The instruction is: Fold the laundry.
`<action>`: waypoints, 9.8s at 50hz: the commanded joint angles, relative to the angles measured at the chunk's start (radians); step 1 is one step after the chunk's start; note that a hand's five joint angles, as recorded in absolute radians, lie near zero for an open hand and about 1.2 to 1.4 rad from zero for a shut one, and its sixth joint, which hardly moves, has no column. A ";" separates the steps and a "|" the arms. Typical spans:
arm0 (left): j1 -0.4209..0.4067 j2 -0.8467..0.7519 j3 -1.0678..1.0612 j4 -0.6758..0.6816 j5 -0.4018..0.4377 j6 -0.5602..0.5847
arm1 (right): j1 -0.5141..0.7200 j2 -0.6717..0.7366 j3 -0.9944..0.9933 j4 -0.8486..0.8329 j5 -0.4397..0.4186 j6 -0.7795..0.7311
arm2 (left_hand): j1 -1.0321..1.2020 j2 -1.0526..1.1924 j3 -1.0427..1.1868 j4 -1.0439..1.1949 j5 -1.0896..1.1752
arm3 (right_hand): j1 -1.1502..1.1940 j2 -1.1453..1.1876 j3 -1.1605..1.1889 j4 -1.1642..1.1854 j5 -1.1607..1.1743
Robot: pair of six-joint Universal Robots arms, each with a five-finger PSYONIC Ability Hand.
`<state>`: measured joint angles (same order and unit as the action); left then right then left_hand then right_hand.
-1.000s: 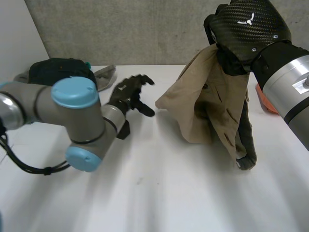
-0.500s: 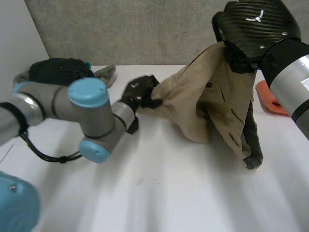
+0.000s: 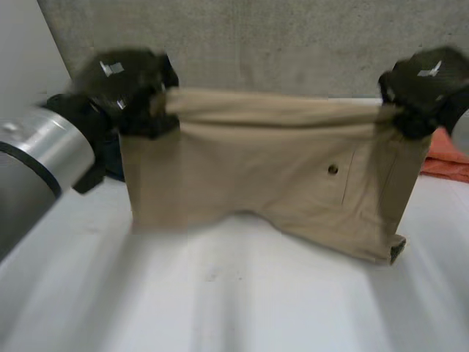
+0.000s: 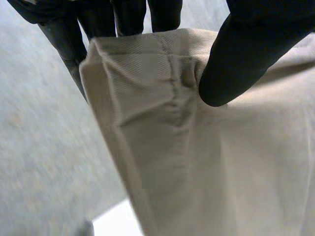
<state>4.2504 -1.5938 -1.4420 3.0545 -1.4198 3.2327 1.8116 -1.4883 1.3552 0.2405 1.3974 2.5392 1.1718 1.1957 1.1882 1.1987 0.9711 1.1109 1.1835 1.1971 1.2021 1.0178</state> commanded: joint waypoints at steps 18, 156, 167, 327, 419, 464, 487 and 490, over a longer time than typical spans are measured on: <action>0.003 -0.502 0.697 0.699 -0.027 0.308 | 0.084 0.382 -0.484 -0.867 0.213 0.015 | 0.224 0.201 0.208 0.198 0.251 | 0.285 0.213 0.199 0.194 0.204; 0.026 -0.483 -0.081 0.119 -0.235 0.401 | 0.069 0.074 0.490 -0.105 -0.057 -0.129 | -0.374 -0.398 -0.390 -0.401 -0.348 | 0.285 0.213 0.199 0.194 0.204; 0.019 -0.488 -0.115 0.122 -0.202 0.406 | 0.065 0.088 0.499 -0.125 -0.057 -0.131 | 0.224 0.200 0.208 0.197 0.250 | 0.285 0.213 0.199 0.194 0.204; -0.033 -0.381 -0.006 0.484 -0.265 0.415 | -0.133 0.301 0.146 -0.431 0.129 -0.160 | -0.997 -1.021 -1.014 -1.024 -0.971 | 0.285 0.213 0.199 0.194 0.204; -0.222 -0.520 0.526 -0.137 0.265 0.050 | 0.241 0.367 0.564 -0.750 -0.024 0.220 | -0.870 -0.894 -0.887 -0.897 -0.844 | -0.936 -1.009 -1.023 -1.028 -1.018; -0.236 -0.408 0.519 -0.091 0.268 0.045 | -0.069 0.514 -0.122 -0.983 0.005 0.325 | -0.873 -0.897 -0.890 -0.900 -0.847 | 0.285 0.213 0.199 0.194 0.204; -0.237 -0.410 0.427 -0.089 0.266 0.050 | -0.538 1.108 -0.631 -0.934 -0.328 0.423 | -0.867 -0.891 -0.884 -0.894 -0.841 | 0.285 0.213 0.199 0.194 0.204; -0.237 -0.411 0.427 -0.091 0.266 0.050 | -0.578 1.111 -0.595 -0.906 -0.369 0.421 | -0.867 -0.891 -0.884 -0.894 -0.841 | 0.285 0.213 0.199 0.194 0.204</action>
<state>4.0133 -2.0006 -1.0066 2.9642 -1.1527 3.2822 1.3048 -0.4089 0.7130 -0.7000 1.1044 2.9624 0.2445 0.2442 0.2385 0.2422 0.0562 1.0602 1.1683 1.1779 1.2040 0.9497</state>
